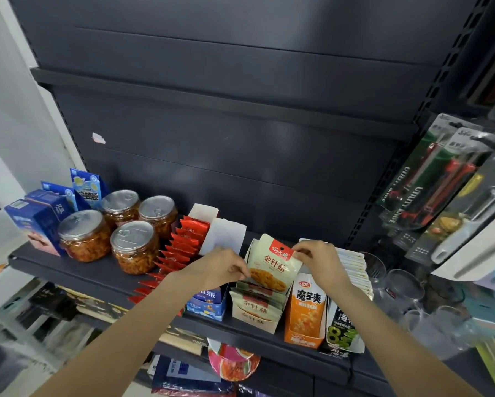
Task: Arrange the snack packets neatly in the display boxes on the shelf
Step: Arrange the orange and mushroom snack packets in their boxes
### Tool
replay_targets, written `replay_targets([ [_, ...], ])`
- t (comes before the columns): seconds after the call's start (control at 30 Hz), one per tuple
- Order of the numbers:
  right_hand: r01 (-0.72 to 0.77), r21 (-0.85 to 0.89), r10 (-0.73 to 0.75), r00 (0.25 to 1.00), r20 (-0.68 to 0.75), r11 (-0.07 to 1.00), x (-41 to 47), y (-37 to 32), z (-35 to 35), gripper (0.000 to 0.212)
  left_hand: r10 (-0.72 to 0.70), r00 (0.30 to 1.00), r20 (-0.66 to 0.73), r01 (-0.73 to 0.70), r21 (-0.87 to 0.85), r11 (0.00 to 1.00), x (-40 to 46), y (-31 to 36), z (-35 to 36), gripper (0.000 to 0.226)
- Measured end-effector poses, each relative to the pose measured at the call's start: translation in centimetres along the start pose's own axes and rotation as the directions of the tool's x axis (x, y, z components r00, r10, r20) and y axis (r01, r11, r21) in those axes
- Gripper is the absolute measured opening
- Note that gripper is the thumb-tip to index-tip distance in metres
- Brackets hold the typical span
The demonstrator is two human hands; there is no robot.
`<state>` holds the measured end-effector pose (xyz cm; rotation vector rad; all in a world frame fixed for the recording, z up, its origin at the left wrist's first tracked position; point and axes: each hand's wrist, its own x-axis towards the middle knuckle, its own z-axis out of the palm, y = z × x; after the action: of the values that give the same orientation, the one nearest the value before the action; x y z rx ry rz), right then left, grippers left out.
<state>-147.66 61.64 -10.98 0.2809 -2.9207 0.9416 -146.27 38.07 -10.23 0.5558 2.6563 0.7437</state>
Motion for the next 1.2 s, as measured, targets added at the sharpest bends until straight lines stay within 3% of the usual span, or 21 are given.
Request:
replay_targets([
  [0.17,-0.041,-0.085,0.040,0.999,-0.004,0.996,0.7,-0.1,1.5,0.005,0.005,0.999,-0.034,-0.004,0.028,1.000,-0.1,0.0,0.2,0.022],
  [0.33,-0.058,-0.164,0.052,0.998,-0.041,0.985,1.4,-0.2,2.0,0.028,0.014,0.998,-0.058,-0.014,0.007,1.000,-0.2,-0.1,0.3,0.021],
  [0.43,-0.105,-0.140,0.111,0.993,0.040,0.985,2.0,0.0,2.2,0.012,0.008,0.997,-0.080,-0.009,-0.019,1.000,-0.2,-0.3,0.3,0.020],
  [0.73,-0.124,-0.059,0.130,0.983,0.130,0.991,2.6,0.3,1.6,0.010,-0.053,0.923,-0.381,-0.047,-0.248,0.968,-0.7,0.1,-2.0,0.012],
  [0.93,-0.125,-0.027,0.128,0.972,0.198,0.992,2.4,-0.3,0.6,0.018,-0.112,0.866,-0.488,-0.063,-0.328,0.943,-1.2,0.5,-4.1,0.014],
  [1.0,-0.103,-0.005,0.102,0.980,0.169,0.995,2.1,-1.1,-0.1,0.024,-0.110,0.855,-0.506,-0.073,-0.328,0.942,-1.3,0.6,-4.5,0.014],
  [1.07,-0.068,0.056,0.066,0.997,0.051,0.996,2.0,-2.3,-1.2,0.026,-0.119,0.845,-0.522,-0.074,-0.334,0.940,-1.4,0.9,-4.7,0.014],
  [1.13,-0.044,0.190,0.053,0.998,-0.039,0.981,1.8,-3.9,-2.4,0.025,-0.124,0.837,-0.534,-0.079,-0.341,0.937,-1.4,1.5,-5.0,0.014],
  [1.2,-0.005,0.304,0.015,0.999,-0.030,0.953,1.4,-5.8,-3.5,0.026,-0.111,0.841,-0.530,-0.084,-0.329,0.940,-1.4,2.2,-5.3,0.016],
])
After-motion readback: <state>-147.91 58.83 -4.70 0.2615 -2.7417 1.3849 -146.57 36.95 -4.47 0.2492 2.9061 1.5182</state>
